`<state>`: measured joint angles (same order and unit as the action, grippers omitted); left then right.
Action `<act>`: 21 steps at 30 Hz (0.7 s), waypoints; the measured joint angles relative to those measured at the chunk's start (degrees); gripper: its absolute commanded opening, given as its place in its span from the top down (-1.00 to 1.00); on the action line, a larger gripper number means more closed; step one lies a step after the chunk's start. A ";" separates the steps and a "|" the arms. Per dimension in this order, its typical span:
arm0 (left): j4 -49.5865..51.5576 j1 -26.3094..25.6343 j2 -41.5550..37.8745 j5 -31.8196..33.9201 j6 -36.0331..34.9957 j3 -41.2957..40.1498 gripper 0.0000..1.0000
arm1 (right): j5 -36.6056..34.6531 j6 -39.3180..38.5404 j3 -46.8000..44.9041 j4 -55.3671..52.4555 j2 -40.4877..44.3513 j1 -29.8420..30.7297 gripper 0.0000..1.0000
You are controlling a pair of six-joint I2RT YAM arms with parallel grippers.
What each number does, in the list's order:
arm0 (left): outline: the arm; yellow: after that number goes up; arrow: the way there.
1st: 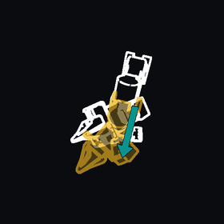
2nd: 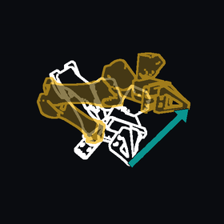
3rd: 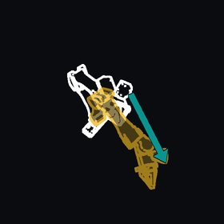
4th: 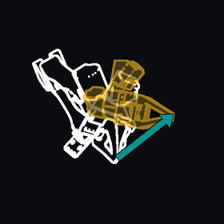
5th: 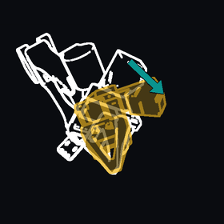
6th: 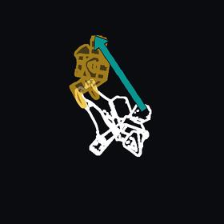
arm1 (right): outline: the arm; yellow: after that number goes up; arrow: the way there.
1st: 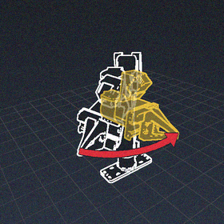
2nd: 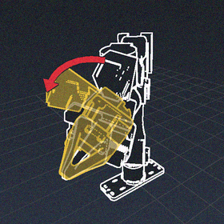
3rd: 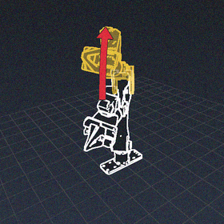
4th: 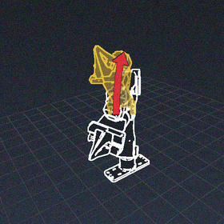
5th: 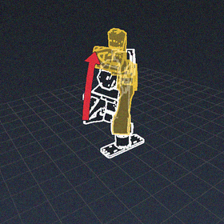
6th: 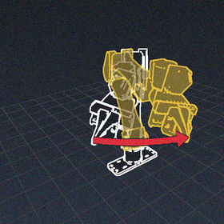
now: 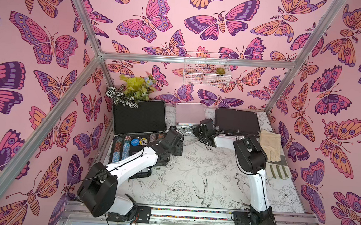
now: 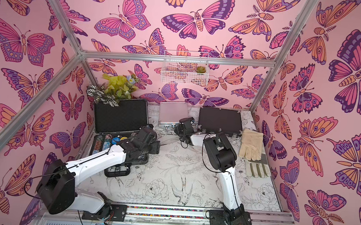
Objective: Close the poker set cases
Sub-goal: Move the poker set case to the center of the board.
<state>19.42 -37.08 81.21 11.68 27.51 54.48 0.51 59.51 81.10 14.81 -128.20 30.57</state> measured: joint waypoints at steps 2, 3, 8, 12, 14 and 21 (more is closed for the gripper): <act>0.17 0.00 -0.09 0.17 0.00 -0.13 -0.43 | 0.87 -0.52 -0.04 0.20 0.09 0.00 0.11; 0.28 0.00 -0.09 0.33 0.00 -0.13 -0.43 | 1.53 -0.98 -0.24 0.22 0.28 0.00 0.08; 1.11 0.02 -0.07 2.27 0.09 -0.13 -0.39 | 5.14 -2.97 -4.81 0.46 3.54 -0.09 0.03; 2.75 0.04 1.09 4.96 0.74 -0.07 -0.26 | 7.48 -3.93 -11.15 1.46 7.72 -0.59 0.03; 3.45 0.04 2.27 5.97 1.14 -0.07 -0.25 | 8.33 -4.37 -13.64 1.88 9.38 -0.92 0.04; 5.70 1.99 2.95 7.91 3.56 -0.07 -0.32 | 12.57 -7.02 -18.05 3.06 12.02 -0.44 0.08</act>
<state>25.12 -35.09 84.16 19.59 31.07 54.41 13.08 52.49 63.05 17.87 -116.18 30.13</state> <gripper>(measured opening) 0.657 0.465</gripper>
